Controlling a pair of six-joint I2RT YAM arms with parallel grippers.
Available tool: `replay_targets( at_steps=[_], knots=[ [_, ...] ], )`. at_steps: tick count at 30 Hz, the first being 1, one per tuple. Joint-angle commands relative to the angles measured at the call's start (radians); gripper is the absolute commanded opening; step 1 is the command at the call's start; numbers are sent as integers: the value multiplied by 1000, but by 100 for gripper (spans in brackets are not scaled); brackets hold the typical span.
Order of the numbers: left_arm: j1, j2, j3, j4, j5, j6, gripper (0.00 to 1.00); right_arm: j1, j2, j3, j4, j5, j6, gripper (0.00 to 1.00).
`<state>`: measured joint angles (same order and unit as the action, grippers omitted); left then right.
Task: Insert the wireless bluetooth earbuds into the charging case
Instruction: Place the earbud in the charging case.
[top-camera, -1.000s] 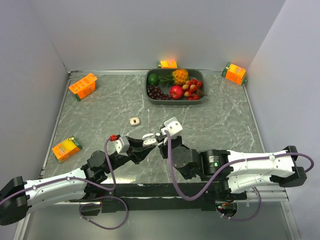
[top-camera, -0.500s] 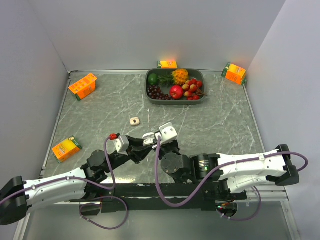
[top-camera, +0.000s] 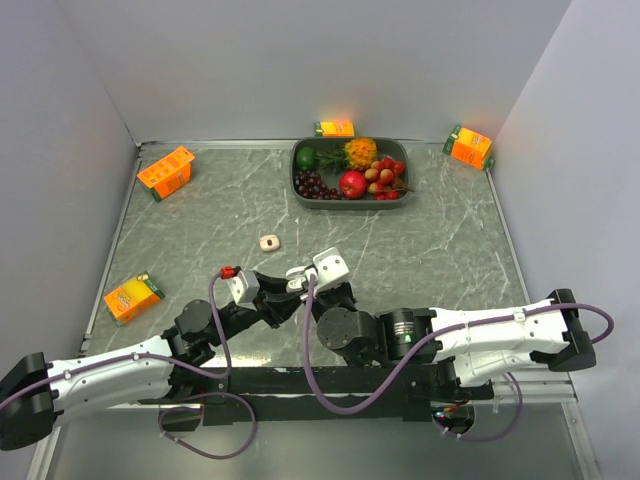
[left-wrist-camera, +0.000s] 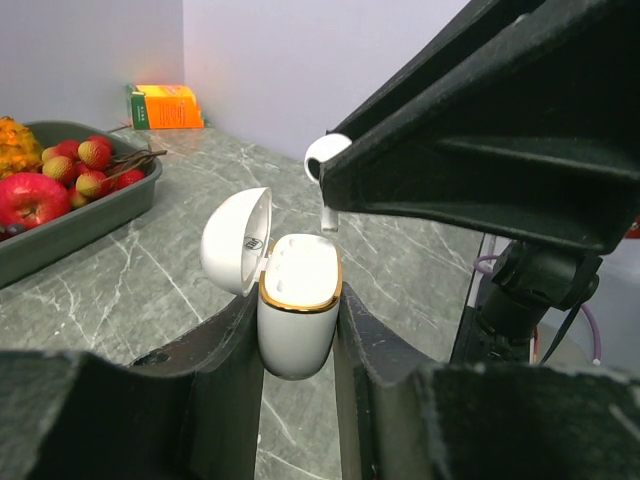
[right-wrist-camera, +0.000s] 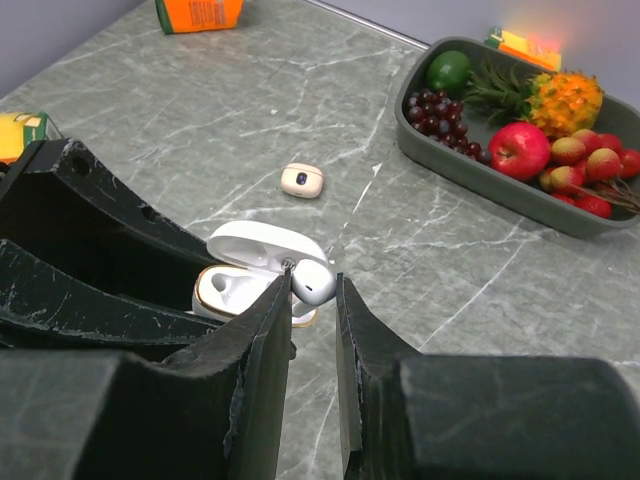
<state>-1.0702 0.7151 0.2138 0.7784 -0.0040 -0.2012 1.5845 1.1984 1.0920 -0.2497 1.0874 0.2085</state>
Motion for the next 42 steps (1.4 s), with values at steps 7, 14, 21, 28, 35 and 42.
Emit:
replay_targets(
  at_steps=[7, 14, 21, 28, 35, 42],
  knots=[
    [-5, -19, 50, 21, 7, -18, 1, -11, 16, 17, -45, -21, 46, 0],
    [-5, -22, 50, 22, 6, -15, 1, -12, 29, 25, -56, -30, 49, 0],
    [-7, -17, 48, 24, 7, -20, 1, -18, 30, 26, -57, -27, 46, 0],
    [-7, -5, 58, 25, 12, -24, 1, -23, 38, 26, -56, -29, 38, 0],
    [-7, 4, 61, 35, 19, -27, 1, -26, 41, 23, -53, -32, 39, 0],
    [-8, 14, 64, 42, 24, -32, 1, -29, 46, 28, -60, -37, 42, 0]
  ],
)
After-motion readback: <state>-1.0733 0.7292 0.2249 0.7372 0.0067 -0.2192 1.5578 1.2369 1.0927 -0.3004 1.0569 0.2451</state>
